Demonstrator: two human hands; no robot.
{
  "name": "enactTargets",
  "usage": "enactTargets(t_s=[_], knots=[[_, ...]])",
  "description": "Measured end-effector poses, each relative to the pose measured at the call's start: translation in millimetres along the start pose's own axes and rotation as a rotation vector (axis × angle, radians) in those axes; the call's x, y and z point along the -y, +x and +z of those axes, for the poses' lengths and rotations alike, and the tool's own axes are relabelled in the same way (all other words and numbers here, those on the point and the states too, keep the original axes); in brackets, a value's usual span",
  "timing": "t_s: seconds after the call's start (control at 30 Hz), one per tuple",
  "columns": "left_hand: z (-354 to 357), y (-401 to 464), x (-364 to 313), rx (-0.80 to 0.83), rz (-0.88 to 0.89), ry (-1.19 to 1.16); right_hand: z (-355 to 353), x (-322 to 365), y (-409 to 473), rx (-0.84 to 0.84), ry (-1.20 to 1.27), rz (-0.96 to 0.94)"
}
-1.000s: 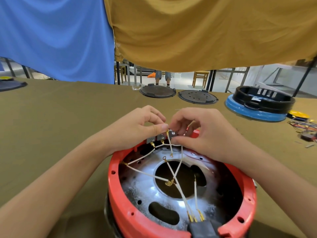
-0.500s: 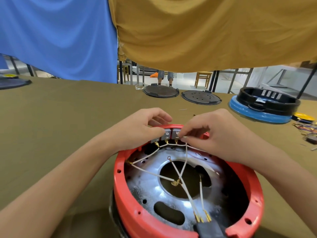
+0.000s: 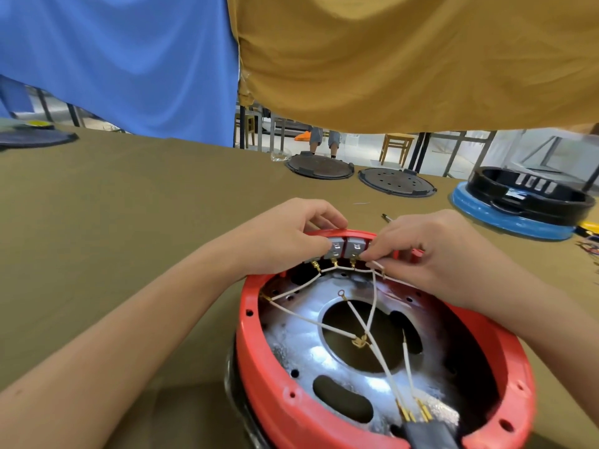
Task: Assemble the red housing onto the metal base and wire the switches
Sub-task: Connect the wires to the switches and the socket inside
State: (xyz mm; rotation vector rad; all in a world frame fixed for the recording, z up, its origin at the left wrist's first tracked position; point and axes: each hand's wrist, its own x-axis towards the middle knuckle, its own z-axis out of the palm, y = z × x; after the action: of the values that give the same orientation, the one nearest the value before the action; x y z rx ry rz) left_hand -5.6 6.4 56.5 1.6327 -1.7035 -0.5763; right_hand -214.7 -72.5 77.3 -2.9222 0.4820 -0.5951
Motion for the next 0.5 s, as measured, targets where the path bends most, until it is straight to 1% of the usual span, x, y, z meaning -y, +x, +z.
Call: enactTargets(t_s=[0.17, 0.5], knots=[[0.7, -0.1, -0.4, 0.004, -0.005, -0.001, 1.9, 0.7, -0.7, -0.020, -0.062, -0.072], [1.2, -2.7, -2.7, -0.010, -0.005, 0.017, 2.4, -0.4, 1.0, -0.041, -0.099, -0.098]])
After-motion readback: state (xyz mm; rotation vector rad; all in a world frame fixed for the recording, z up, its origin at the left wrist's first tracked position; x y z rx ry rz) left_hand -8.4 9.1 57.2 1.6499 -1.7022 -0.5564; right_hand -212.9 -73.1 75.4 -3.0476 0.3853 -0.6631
